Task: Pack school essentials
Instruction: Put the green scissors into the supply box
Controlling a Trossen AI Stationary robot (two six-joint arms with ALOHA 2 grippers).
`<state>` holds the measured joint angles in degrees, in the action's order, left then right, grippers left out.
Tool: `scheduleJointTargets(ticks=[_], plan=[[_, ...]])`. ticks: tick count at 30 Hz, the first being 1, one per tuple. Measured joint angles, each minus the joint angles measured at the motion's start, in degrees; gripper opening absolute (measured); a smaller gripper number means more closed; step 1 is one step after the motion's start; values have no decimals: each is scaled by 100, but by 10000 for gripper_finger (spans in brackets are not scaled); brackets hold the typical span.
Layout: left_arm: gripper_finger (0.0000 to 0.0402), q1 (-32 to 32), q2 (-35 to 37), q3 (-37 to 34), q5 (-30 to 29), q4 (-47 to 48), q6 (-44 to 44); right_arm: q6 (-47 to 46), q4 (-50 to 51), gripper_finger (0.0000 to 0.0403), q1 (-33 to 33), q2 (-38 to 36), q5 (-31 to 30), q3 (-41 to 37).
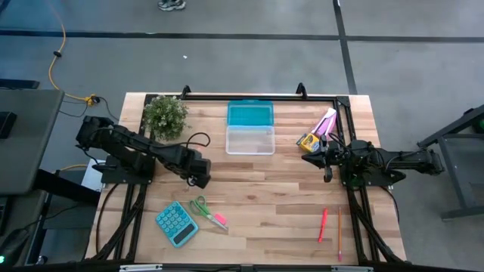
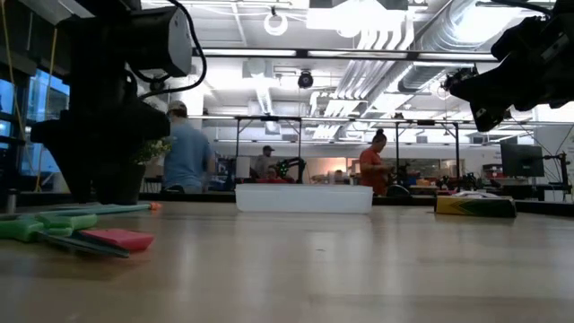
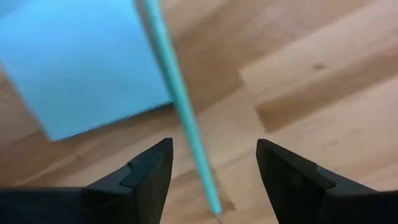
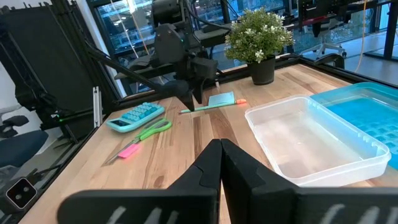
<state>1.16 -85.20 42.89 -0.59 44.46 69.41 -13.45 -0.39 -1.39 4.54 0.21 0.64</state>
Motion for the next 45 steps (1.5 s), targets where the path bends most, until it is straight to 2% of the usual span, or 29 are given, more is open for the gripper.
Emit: scheduleJointTargets(ticks=[5,8,12,15,20,24,28,32,45], plan=[[207,231,252,0,-170,116,124,0,-2,0,0,0,1,0],[201,394,498,13,-183,-140,-54,0,-4,0,-2,-2,2,0],[192,791,724,50,-184,-949,-977,0,-2,0,0,-4,2,-1],[186,989,724,52,130,-1288,-1701,0,-4,0,-1,-4,1,-1],[174,1033,497,59,698,-1254,-2441,0,-6,0,0,-4,2,1],[164,1031,340,501,862,-800,-3255,0,-4,0,-1,-4,1,-2],[159,1089,211,1011,331,-289,-4090,0,-4,0,0,-4,0,-2],[159,1196,88,1034,-113,-170,-4373,0,-4,0,0,-4,0,-2],[159,1541,-823,1029,-130,-552,-5255,0,-13,0,0,-7,0,-2]])
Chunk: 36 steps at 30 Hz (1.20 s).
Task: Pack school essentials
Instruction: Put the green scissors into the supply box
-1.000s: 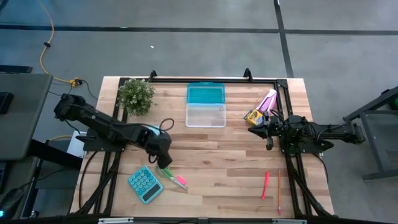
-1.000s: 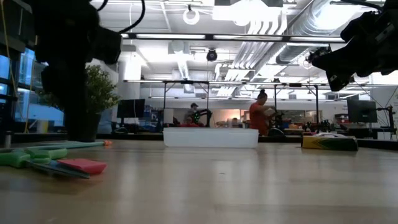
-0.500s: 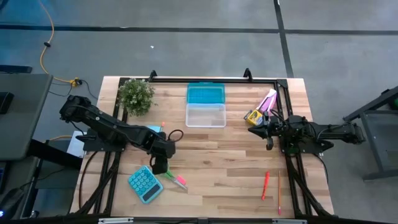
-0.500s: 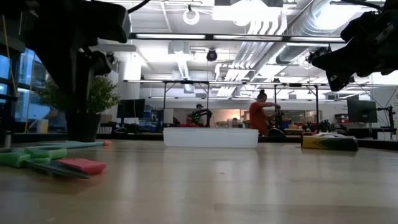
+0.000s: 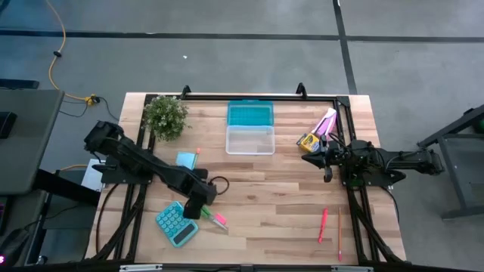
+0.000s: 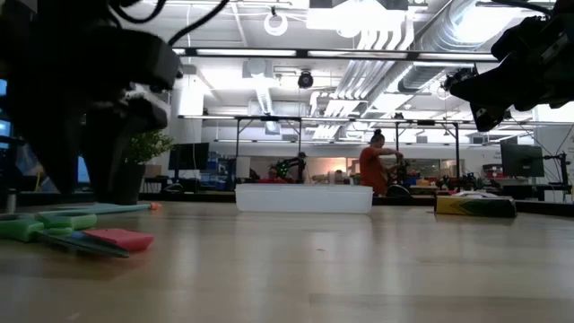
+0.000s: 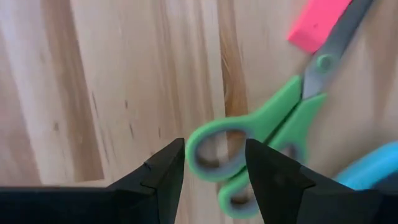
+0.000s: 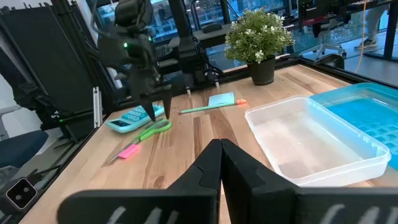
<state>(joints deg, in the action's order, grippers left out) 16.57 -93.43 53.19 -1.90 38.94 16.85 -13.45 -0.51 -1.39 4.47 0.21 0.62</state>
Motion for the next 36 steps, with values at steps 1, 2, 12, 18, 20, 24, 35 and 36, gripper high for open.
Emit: scheduleJointTargets(ticks=[1,2,12,18,20,24,35,36], plan=[[159,-3,-71,0,-18,-7,-12,0,3,0,0,0,0,0],[159,-8,-126,0,-42,3,-13,0,7,0,0,0,0,0],[159,-33,-525,4,-67,-19,-266,0,7,0,-1,0,0,0],[159,-146,-579,13,35,-70,-271,0,7,0,0,0,2,0],[157,-183,-583,11,43,-76,-333,0,9,0,-1,0,1,0],[136,-191,-586,11,58,-98,-499,0,9,0,-1,0,0,0],[27,-196,-594,11,166,-175,-554,0,9,0,0,0,0,0],[21,-196,-594,11,173,-173,-554,0,9,0,0,0,0,0]])
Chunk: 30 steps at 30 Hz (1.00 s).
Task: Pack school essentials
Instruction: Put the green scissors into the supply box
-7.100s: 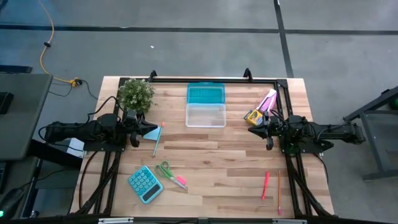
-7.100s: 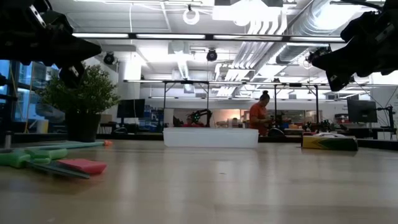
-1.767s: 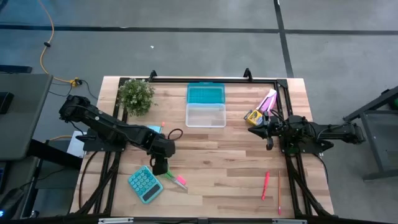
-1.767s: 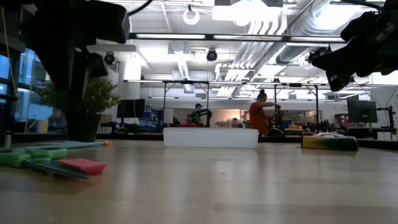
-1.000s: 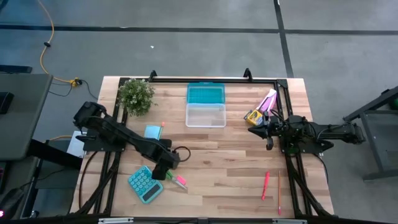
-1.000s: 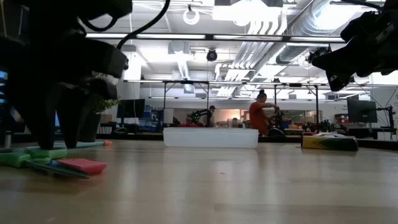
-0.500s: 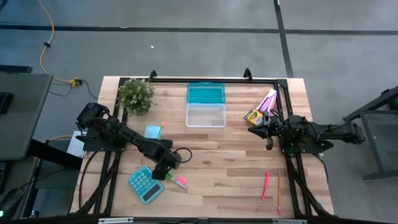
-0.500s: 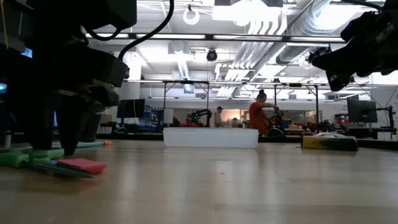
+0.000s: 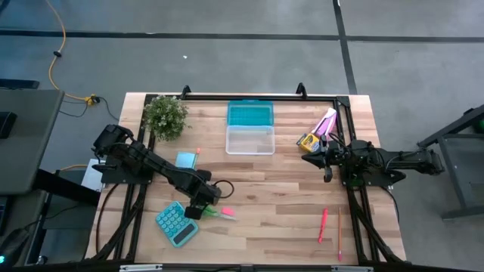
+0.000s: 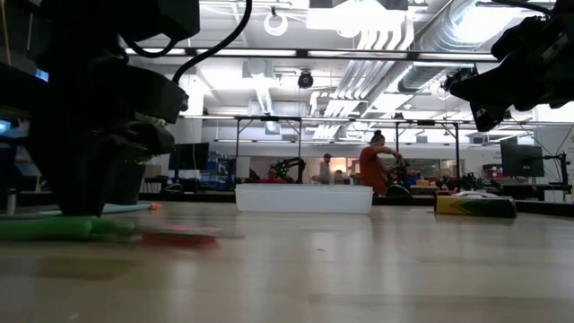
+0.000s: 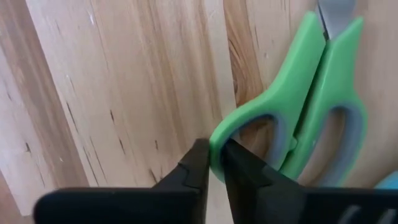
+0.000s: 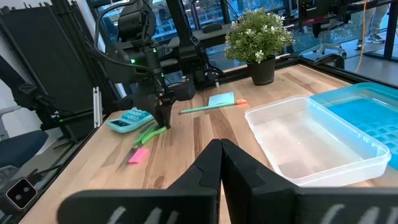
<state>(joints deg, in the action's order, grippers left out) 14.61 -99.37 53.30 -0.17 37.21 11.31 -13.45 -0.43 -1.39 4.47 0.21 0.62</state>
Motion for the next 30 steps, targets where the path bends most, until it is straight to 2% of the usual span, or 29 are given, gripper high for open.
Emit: scheduleJointTargets(ticks=[4,16,30], plan=[[8,-2,13,-2,-2,4,0,0,0,0,-1,0,0,0],[8,-27,44,-5,91,11,-105,0,0,0,-2,0,0,0],[7,-549,873,-23,80,-34,-170,0,2,0,-1,1,0,0]])
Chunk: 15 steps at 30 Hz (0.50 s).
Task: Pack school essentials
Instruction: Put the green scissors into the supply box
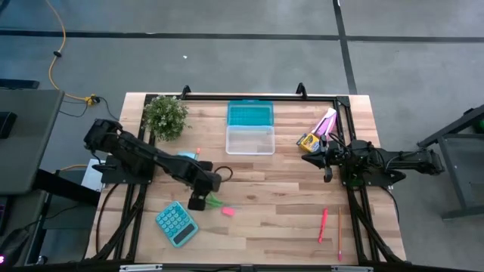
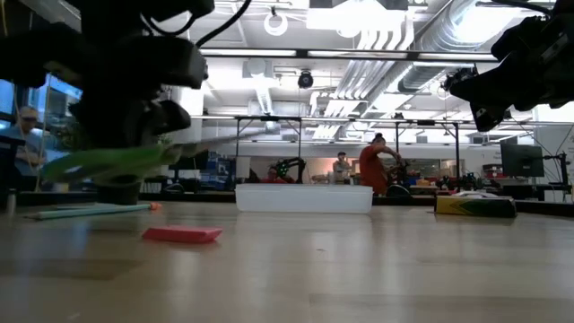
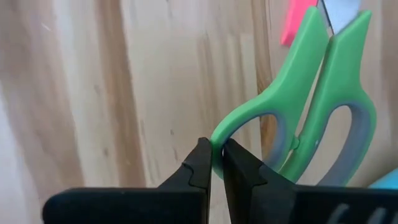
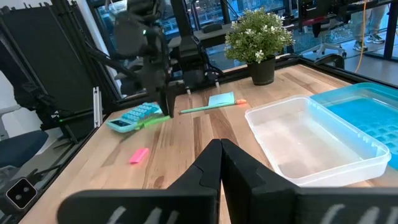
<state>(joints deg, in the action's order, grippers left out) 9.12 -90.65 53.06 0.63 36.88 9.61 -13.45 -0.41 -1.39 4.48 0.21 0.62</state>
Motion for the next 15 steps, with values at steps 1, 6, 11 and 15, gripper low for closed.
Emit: scheduleJointTargets(ticks=[1,6,11,15], plan=[[7,-50,64,2,0,-20,-28,0,-2,0,0,2,2,0],[7,-358,430,4,-27,-294,52,0,1,0,1,-1,2,0],[7,-680,738,13,-114,-1083,268,0,1,0,-1,0,2,0],[7,-908,810,13,-207,-1966,466,0,1,0,-2,2,2,0]])
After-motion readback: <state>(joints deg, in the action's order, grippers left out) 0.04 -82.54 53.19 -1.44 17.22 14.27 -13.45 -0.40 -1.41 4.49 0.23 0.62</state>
